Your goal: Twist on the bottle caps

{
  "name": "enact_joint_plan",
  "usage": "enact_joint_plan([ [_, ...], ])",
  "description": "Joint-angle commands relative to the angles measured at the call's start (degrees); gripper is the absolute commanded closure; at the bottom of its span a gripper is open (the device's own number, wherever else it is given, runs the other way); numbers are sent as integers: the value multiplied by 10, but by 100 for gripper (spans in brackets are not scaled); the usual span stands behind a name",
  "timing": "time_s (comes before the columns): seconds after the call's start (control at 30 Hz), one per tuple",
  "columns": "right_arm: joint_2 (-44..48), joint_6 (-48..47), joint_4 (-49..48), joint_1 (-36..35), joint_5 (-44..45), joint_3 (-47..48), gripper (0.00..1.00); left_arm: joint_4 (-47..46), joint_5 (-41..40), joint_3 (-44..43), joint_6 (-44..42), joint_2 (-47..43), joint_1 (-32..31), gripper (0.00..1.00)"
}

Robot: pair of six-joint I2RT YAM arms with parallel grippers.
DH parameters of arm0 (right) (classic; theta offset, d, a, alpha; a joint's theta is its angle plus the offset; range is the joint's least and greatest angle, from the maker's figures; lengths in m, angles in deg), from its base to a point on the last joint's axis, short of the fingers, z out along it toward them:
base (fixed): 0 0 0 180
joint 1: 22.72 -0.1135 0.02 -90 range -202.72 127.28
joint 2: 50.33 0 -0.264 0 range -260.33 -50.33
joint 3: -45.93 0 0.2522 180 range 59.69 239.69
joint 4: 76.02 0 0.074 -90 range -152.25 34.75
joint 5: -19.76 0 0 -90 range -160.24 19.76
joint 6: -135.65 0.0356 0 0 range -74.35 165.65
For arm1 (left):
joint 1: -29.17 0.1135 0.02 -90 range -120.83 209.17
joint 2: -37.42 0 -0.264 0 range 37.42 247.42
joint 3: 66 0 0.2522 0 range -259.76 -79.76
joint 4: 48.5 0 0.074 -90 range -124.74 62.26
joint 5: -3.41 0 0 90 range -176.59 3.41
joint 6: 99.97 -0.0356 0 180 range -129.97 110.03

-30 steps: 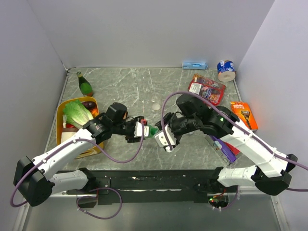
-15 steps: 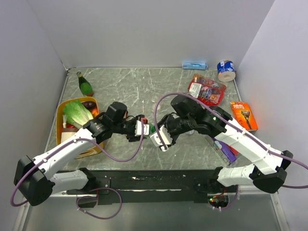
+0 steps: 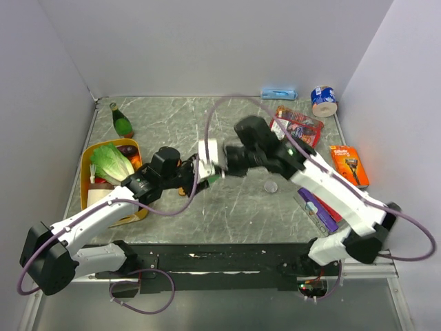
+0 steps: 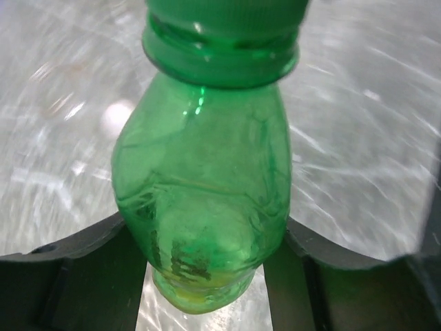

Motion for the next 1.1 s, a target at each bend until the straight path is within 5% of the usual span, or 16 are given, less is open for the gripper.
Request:
enact_joint_plan([
  [0.0, -78, 333, 13, 83, -65, 71, 100, -176, -153, -14, 160, -27, -5, 99],
  [0.13, -104, 574, 15, 148, -196, 55, 100, -175, -213, -22, 163, -16, -7, 99],
  [0.27, -122, 602, -9, 166, -289, 75, 97, -173, -239, -10, 143, -11, -7, 99],
  [0.33, -120, 604, -20, 187, -316, 107, 69, -158, -241, -5, 139, -8, -7, 99],
  [0.37, -115, 604, -35, 197, -318, 129, 40, -151, -235, 0, 136, -8, -7, 99],
  [0.47, -89, 572, -50, 245, -350, 158, 27, -125, -211, 14, 114, -12, -7, 99],
  [0.63, -28, 264, 49, 256, -348, 162, 27, -75, -94, 29, 62, -29, -6, 99],
  [0.8, 60, -43, 76, 201, -282, 57, 27, -14, 54, 11, -30, -26, -5, 99],
  [0.9, 116, -164, 59, 132, -204, -18, 28, 9, 89, -3, -56, -19, -5, 99],
  [1.07, 131, -201, 40, 75, -165, -56, 29, 21, 109, -17, -88, -15, -5, 99],
])
